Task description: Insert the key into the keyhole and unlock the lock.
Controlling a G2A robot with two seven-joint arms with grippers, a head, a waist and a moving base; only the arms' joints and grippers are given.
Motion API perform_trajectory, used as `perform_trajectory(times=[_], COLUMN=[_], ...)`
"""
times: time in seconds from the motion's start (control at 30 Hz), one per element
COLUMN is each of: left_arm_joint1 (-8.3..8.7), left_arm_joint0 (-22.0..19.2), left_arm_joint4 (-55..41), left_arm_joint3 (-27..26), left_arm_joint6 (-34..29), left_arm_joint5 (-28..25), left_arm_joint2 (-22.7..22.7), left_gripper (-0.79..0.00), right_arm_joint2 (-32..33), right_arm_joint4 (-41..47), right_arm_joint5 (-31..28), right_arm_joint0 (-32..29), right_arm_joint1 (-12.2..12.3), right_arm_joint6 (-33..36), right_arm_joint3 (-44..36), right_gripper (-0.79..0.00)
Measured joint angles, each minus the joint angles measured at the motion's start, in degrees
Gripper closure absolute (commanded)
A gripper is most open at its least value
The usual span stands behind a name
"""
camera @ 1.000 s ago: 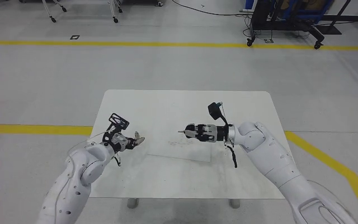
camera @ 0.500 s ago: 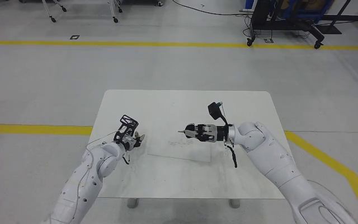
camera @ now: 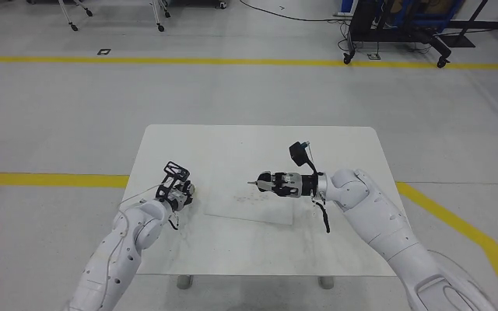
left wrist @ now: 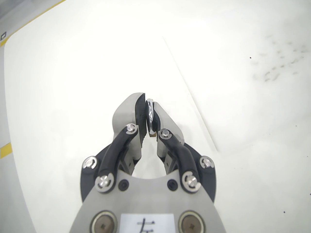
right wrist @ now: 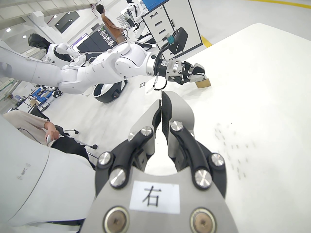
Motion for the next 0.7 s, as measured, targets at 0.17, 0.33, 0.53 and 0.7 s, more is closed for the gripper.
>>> perform_trajectory(times=[0.17, 0.33, 0.53, 0.7], left_arm_joint1=[-0.08, 0.5, 2.45, 3.71], left_arm_joint0=[0.7, 4.2, 9.7, 8.0], left_arm_joint4=[-0.9, -8.7, -30.9, -44.3], left_arm_joint3=[-0.6, -5.6, -7.2, -2.6], left_arm_joint6=[2.5, 6.2, 6.3, -0.2], left_arm_joint5=[-0.2, -9.6, -33.9, -44.0], left_arm_joint2=[-0.6, -3.5, -11.5, -13.0], left_gripper=[0.0, 0.0, 0.0, 0.0], right_arm_joint2=[0.0, 0.0, 0.0, 0.0], right_arm_joint4=[0.0, 0.0, 0.0, 0.0], right_arm_joint5=[0.0, 0.0, 0.0, 0.0], right_arm_joint0=[0.0, 0.0, 0.0, 0.0], right_arm_joint1=[0.0, 0.0, 0.0, 0.0], right_arm_joint6=[0.0, 0.0, 0.0, 0.0], right_arm_joint3=[0.0, 0.0, 0.0, 0.0], right_gripper=[0.0, 0.0, 0.0, 0.0])
